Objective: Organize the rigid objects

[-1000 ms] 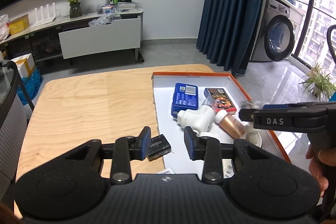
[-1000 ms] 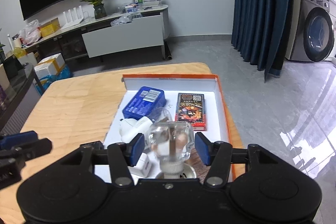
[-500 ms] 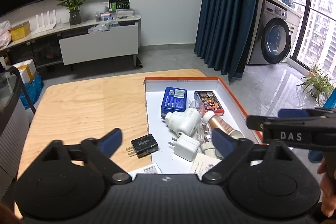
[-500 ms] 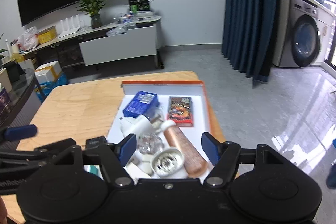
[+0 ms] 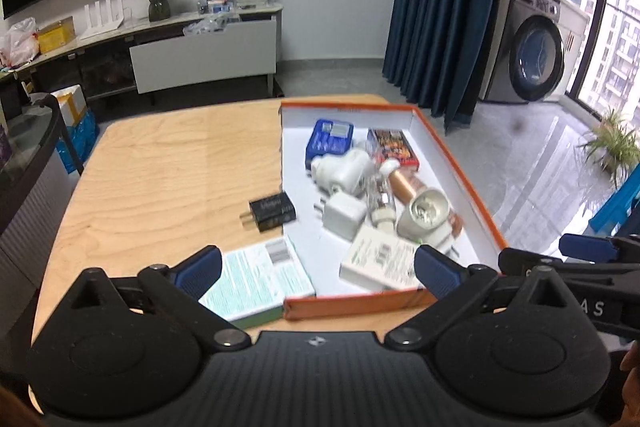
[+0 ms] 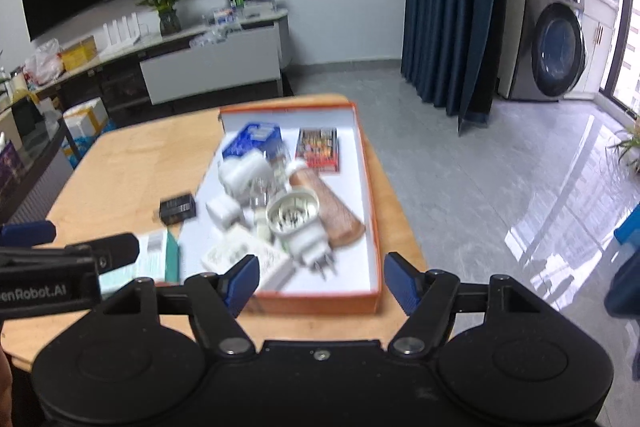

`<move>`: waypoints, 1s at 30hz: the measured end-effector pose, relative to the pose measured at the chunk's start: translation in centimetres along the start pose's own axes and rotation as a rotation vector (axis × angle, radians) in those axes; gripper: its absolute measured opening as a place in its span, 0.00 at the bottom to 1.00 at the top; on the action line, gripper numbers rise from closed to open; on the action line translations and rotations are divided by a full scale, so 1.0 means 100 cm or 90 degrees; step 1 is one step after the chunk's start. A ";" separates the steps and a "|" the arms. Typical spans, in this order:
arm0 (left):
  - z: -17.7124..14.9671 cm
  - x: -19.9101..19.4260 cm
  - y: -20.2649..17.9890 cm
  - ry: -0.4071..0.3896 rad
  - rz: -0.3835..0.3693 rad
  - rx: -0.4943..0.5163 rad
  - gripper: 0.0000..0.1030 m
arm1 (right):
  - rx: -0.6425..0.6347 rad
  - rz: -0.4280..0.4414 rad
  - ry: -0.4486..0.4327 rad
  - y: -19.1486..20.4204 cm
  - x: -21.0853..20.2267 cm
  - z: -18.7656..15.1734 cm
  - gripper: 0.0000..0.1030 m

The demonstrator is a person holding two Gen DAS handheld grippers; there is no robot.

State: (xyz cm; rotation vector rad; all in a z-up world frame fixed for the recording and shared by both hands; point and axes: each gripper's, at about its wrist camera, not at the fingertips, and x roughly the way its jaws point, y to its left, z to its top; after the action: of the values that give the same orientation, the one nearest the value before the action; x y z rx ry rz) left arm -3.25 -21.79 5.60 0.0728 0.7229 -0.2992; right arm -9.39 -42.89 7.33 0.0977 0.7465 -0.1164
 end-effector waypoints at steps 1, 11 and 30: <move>-0.002 0.001 -0.001 0.005 0.001 0.002 1.00 | -0.001 0.001 0.005 0.000 0.000 -0.004 0.79; -0.007 0.004 -0.006 0.016 0.017 0.012 1.00 | 0.001 0.003 0.027 0.003 0.006 -0.016 0.79; -0.009 0.006 -0.006 0.025 0.032 0.007 1.00 | -0.004 0.008 0.044 0.007 0.014 -0.019 0.79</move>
State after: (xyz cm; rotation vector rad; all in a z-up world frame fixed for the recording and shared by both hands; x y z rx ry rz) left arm -3.58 -22.41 4.53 0.1084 0.7578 -0.2541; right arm -9.55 -42.04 5.04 0.1015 0.8152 -0.0986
